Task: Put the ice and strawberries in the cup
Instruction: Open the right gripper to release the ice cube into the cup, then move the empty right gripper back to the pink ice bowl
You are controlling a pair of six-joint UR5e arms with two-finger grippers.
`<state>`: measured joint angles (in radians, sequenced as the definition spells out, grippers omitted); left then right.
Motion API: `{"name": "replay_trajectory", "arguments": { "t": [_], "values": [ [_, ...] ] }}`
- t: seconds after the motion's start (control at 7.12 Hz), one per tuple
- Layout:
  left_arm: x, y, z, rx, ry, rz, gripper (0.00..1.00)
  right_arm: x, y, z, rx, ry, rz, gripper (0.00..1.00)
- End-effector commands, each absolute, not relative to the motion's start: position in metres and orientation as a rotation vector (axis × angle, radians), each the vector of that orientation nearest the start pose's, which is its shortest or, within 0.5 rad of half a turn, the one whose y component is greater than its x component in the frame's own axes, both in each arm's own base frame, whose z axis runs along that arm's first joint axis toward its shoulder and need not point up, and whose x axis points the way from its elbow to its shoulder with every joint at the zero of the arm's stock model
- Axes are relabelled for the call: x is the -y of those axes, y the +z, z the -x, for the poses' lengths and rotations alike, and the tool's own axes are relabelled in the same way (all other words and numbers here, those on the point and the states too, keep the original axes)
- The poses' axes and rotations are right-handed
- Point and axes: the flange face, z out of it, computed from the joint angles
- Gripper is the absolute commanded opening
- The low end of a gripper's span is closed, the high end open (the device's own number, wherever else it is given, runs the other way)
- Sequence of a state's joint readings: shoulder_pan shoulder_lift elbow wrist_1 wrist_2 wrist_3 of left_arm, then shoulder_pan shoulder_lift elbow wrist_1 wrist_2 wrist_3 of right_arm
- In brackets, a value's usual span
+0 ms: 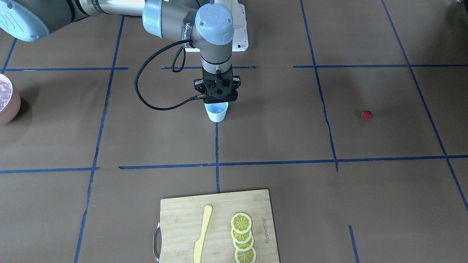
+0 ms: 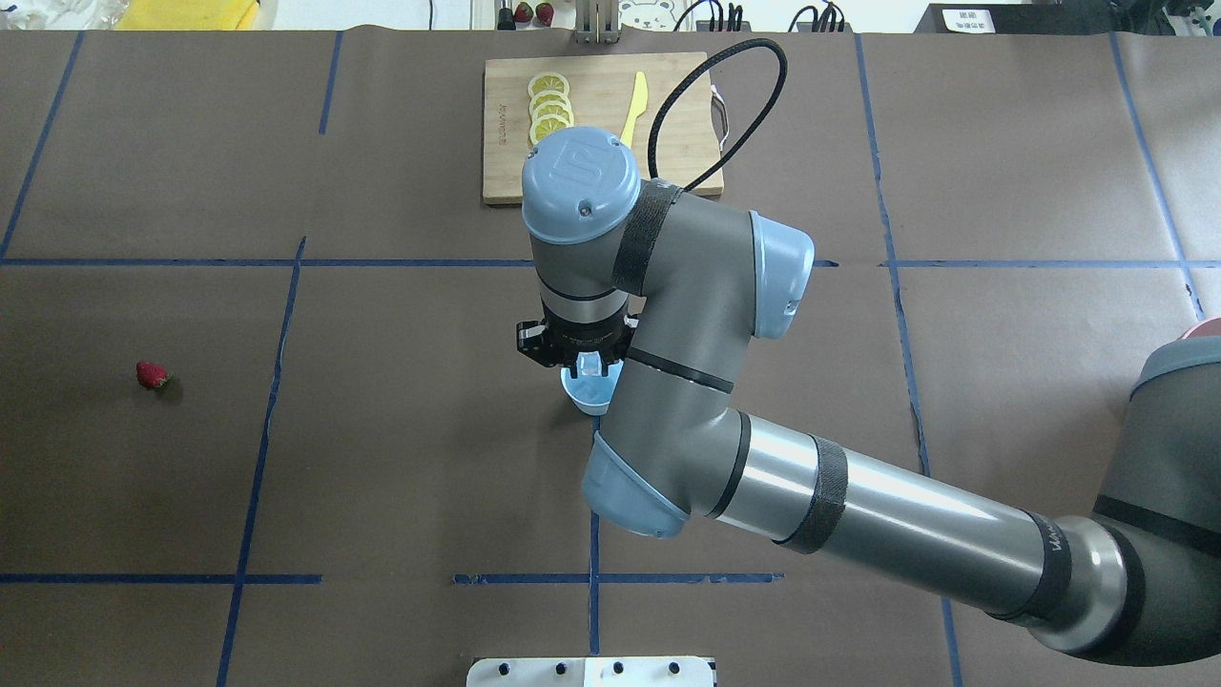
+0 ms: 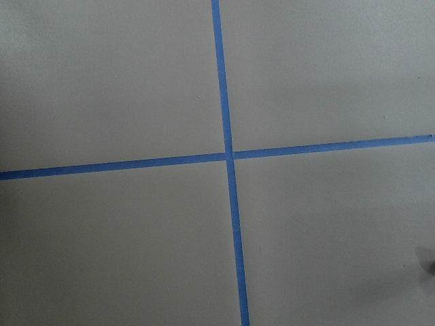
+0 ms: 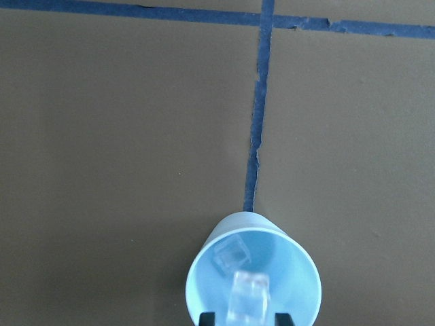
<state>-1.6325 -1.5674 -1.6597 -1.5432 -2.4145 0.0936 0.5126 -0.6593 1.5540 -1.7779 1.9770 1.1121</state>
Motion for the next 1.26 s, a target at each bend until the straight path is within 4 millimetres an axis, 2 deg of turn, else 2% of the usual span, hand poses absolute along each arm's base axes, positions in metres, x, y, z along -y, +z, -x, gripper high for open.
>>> {"name": "replay_trajectory", "arguments": {
  "t": [0.0, 0.28, 0.56, 0.7, 0.84, 0.98, 1.12],
  "values": [
    [0.488, 0.617, 0.089, -0.837, 0.054, -0.116, 1.00, 0.433, 0.123, 0.578, 0.783, -0.089, 0.026, 0.93],
    [0.488, 0.618, 0.088, -0.837, 0.054, -0.114, 1.00, 0.432, 0.118, 0.574, 0.794, -0.090, 0.021, 0.99],
    [0.491, 0.617, 0.069, -0.841, 0.091, -0.100, 1.00, 0.430, 0.101, 0.541, 0.842, -0.082, -0.017, 0.99],
    [0.492, 0.616, 0.068, -0.841, 0.095, -0.102, 1.00, 0.429, 0.105, 0.510, 0.841, -0.061, -0.031, 1.00],
    [0.492, 0.616, 0.066, -0.841, 0.100, -0.100, 1.00, 0.424, 0.114, 0.470, 0.820, -0.032, -0.034, 1.00],
    [0.493, 0.614, 0.066, -0.841, 0.101, -0.103, 1.00, 0.418, 0.133, 0.430, 0.806, -0.021, -0.044, 1.00],
    [0.494, 0.612, 0.066, -0.841, 0.103, -0.107, 1.00, 0.411, 0.168, 0.386, 0.794, -0.050, -0.075, 1.00]
  ]
}}
